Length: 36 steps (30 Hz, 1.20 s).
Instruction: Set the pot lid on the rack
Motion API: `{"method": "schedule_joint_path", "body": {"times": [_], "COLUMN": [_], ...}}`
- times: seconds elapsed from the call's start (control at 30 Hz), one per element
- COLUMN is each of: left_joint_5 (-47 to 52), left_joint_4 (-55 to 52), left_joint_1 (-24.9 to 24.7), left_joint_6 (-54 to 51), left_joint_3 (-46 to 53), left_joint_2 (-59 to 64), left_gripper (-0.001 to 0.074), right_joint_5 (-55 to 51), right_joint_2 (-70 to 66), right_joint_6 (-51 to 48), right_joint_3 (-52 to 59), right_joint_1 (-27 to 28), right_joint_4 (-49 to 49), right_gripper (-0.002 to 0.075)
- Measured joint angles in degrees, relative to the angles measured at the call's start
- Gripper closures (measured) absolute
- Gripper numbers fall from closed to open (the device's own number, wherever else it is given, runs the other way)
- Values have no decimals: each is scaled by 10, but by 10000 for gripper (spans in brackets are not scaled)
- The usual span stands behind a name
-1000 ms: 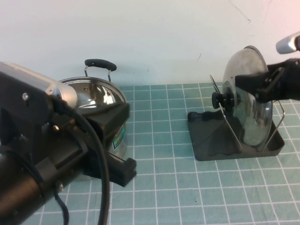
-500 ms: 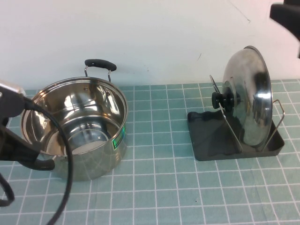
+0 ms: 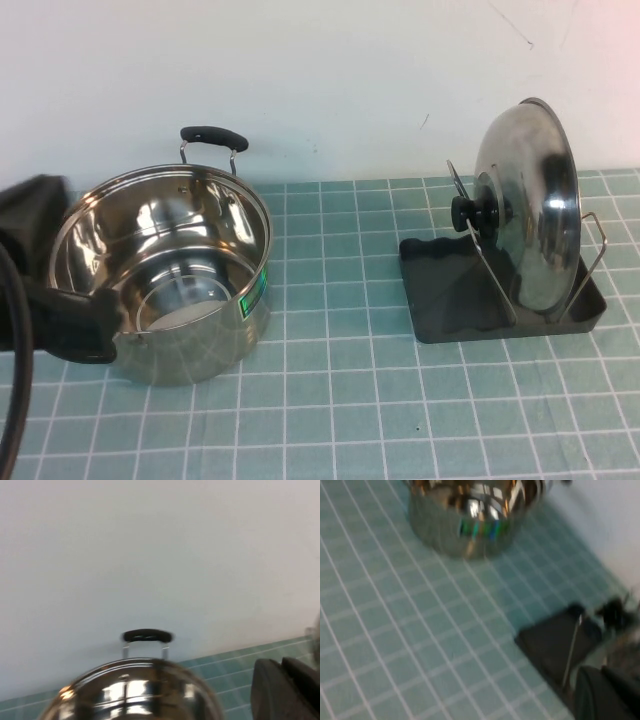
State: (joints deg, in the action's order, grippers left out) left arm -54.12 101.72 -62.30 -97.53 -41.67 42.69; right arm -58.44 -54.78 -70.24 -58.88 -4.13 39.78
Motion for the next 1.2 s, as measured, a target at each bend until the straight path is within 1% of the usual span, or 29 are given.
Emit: {"method": "schedule_joint_path", "body": {"times": [0.07, 0.17, 0.27, 0.33, 0.43, 0.57, 0.77, 0.93, 1.03, 1.2], "left_joint_5": [54, 123, 185, 231, 309, 378, 387, 391, 392, 392], "left_joint_4": [0, 0, 0, 0, -1, -5, -7, -7, -7, -7], "left_joint_1": [-1, -3, -4, -4, -4, -4, -4, -4, -4, -4], "left_joint_6": [26, 55, 71, 80, 85, 85, 90, 94, 94, 94], "left_joint_3": [0, 0, 0, 1, 10, 35, 87, 126, 141, 148], "left_joint_2": [-1, -1, -2, -2, -2, -2, -2, -2, -2, -2], "left_gripper": [736, 736, 736, 736, 736, 736, 736, 736, 736, 736], "right_joint_5": [-32, -61, -52, -21, 40, 106, 192, 210, 216, 217], "right_joint_2": [15, 38, 69, 96, 149, 207, 296, 336, 339, 339], "right_joint_6": [82, 159, 211, 227, 237, 239, 239, 253, 257, 257], "right_joint_3": [0, 0, 13, 35, 88, 168, 292, 366, 385, 387], "right_joint_1": [0, 0, 0, 0, 0, 0, 0, 0, 0, 0], "right_joint_4": [-101, -220, -305, -332, -333, -300, -237, -223, -221, -216], "right_gripper": [718, 718, 718, 718, 718, 719, 719, 720, 722, 725]}}
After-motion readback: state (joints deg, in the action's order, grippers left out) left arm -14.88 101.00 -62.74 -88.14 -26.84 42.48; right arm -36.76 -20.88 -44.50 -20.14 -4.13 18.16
